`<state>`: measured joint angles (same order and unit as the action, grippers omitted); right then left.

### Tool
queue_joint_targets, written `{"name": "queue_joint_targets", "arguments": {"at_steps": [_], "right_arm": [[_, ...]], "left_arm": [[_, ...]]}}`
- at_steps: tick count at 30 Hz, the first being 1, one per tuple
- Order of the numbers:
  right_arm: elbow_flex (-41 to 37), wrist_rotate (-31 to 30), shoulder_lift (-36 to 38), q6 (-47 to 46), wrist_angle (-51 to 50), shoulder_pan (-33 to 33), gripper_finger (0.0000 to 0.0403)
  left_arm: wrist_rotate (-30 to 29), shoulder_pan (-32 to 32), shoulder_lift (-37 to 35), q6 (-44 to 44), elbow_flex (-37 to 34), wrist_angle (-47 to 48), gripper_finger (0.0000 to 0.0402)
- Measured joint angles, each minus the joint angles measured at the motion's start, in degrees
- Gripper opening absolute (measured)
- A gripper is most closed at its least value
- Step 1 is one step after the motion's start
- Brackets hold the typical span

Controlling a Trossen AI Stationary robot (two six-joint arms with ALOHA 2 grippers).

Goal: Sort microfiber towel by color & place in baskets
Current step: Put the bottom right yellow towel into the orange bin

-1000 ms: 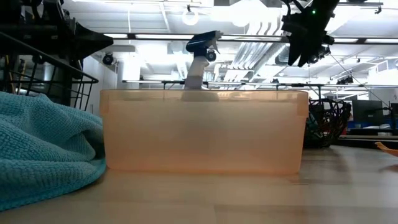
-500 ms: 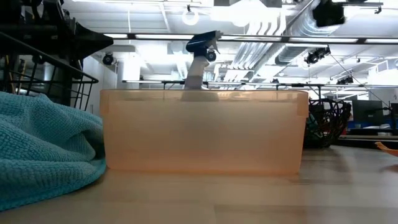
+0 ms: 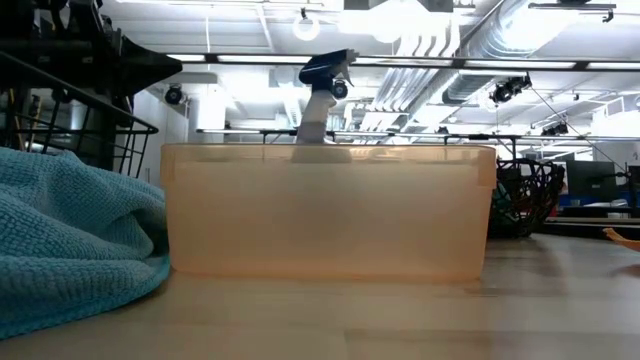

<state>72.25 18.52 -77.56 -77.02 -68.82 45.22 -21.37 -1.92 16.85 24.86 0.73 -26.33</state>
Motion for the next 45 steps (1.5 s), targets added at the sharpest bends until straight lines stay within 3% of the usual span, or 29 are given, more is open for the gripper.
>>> {"name": "queue_joint_targets", "arguments": {"at_steps": [7, 14, 29, 33, 38, 39, 45], "right_arm": [[0.0, 1.49, -11.72, 3.92, 9.77, 7.85, 0.0325], [0.0, 2.06, -20.19, 11.45, 9.59, 10.56, 0.0325], [0.0, 1.74, -25.61, 17.89, 10.48, 14.14, 0.0317], [0.0, 1.17, -25.68, 17.95, 10.49, 14.06, 0.0247], [1.59, 1.72, -24.78, 19.48, 9.5, 12.64, 0.0042], [2.47, 1.88, -24.33, 20.51, 9.32, 12.25, 0.0023], [13.85, -1.48, -21.01, 24.53, -4.39, 7.09, 0.0005]], "left_arm": [[0.0, -0.01, 0.01, 0.0, -0.02, 0.0, 0.0003], [0.0, 0.01, 0.01, 0.0, -0.01, 0.0, 0.0003], [0.0, 0.01, -0.01, 0.0, 0.0, 0.0, 0.0003], [0.0, 0.01, -0.01, 0.0, -0.01, 0.0, 0.0003], [0.0, -0.01, -0.01, 0.0, -0.02, 0.0, 0.0003], [0.0, -0.01, -0.01, 0.0, -0.02, 0.0, 0.0003], [0.0, -0.01, 0.01, 0.0, -0.02, 0.0, 0.0003]]}}
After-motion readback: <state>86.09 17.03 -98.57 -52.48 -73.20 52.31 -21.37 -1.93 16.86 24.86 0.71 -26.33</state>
